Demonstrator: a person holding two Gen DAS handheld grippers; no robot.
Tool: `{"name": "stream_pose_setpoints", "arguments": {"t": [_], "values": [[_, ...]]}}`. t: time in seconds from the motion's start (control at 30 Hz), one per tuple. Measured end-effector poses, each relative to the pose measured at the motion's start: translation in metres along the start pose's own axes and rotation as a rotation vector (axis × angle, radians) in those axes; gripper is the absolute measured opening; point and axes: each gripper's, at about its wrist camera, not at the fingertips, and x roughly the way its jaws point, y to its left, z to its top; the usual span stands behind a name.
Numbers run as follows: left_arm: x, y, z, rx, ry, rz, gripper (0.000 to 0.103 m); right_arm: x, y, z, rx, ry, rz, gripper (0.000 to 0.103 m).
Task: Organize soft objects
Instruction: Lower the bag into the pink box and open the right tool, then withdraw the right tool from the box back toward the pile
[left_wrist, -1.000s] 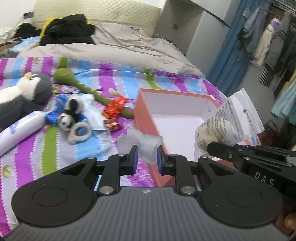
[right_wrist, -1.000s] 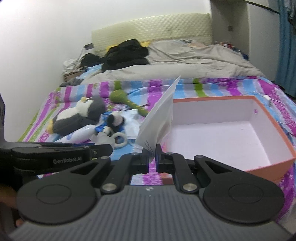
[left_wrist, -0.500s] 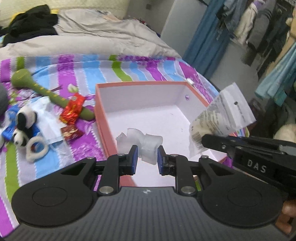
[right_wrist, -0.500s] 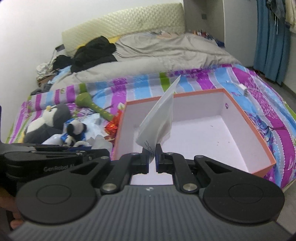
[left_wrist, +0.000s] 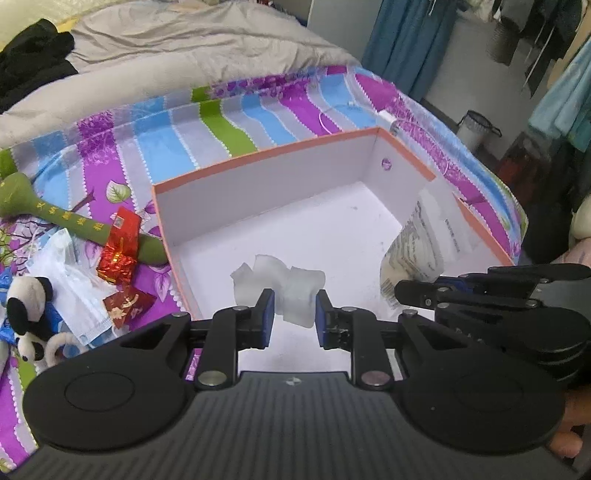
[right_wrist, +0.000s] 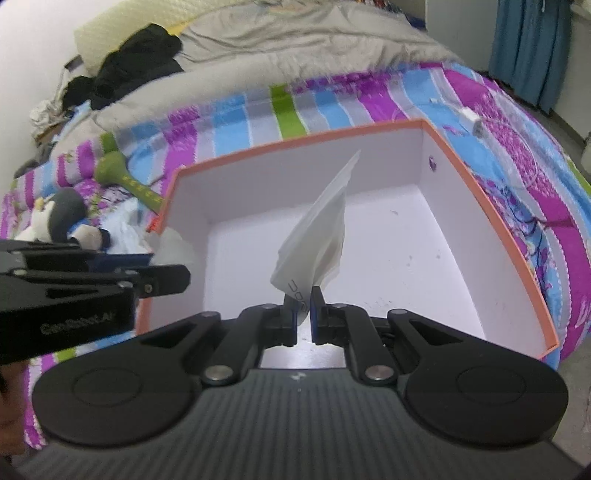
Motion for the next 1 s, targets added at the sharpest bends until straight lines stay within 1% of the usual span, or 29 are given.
{"name": "stream_pose_setpoints", "arguments": {"t": [0.07, 0.13, 0.2, 0.23, 0.27, 0.33, 0.37, 0.4, 0.43, 0.53, 0.57, 0.77, 1.0], "values": [[0.003, -0.001, 0.002, -0.002, 0.008, -0.004, 0.027, 0.006, -0.003, -0.001, 0.0, 0.021, -0.026, 0.011], [0.005, -0.002, 0.002, 0.0, 0.012, -0.013, 0.029, 0.007, -0.007, -0.001, 0.007, 0.029, -0.023, 0.011], [0.006, -0.001, 0.003, -0.005, 0.015, -0.016, 0.034, 0.007, -0.009, -0.002, 0.009, 0.032, -0.012, 0.012], [0.007, -0.002, 0.003, -0.007, 0.015, -0.009, 0.035, 0.007, -0.009, -0.003, 0.006, 0.03, -0.014, 0.012], [0.008, -0.001, 0.003, -0.01, 0.019, 0.004, 0.038, 0.007, -0.009, -0.003, 0.006, 0.031, -0.021, 0.013], [0.006, 0.001, 0.0, -0.01, 0.014, 0.016, 0.043, 0.006, -0.009, -0.004, 0.009, 0.037, -0.029, 0.018], [0.005, 0.002, -0.001, -0.01, 0.011, 0.021, 0.047, 0.007, -0.009, -0.005, 0.008, 0.038, -0.03, 0.029], [0.003, 0.003, -0.003, -0.013, 0.008, 0.024, 0.048, 0.006, -0.009, -0.005, 0.008, 0.035, -0.03, 0.038], [0.001, 0.004, -0.004, -0.019, 0.003, 0.023, 0.049, 0.006, -0.01, -0.006, 0.008, 0.03, -0.032, 0.04], [-0.008, 0.01, -0.009, -0.041, -0.019, 0.014, 0.048, 0.002, -0.012, -0.011, 0.016, 0.02, -0.028, 0.04], [-0.012, 0.01, -0.011, -0.049, -0.012, 0.016, 0.048, -0.001, -0.013, -0.013, 0.015, 0.014, -0.02, 0.04], [-0.05, 0.008, -0.03, -0.049, -0.101, 0.0, 0.048, -0.027, -0.01, -0.028, 0.003, -0.061, 0.0, 0.04], [-0.103, -0.002, -0.067, -0.033, -0.205, -0.003, 0.048, -0.066, 0.001, -0.059, -0.002, -0.163, 0.045, 0.04]]}}
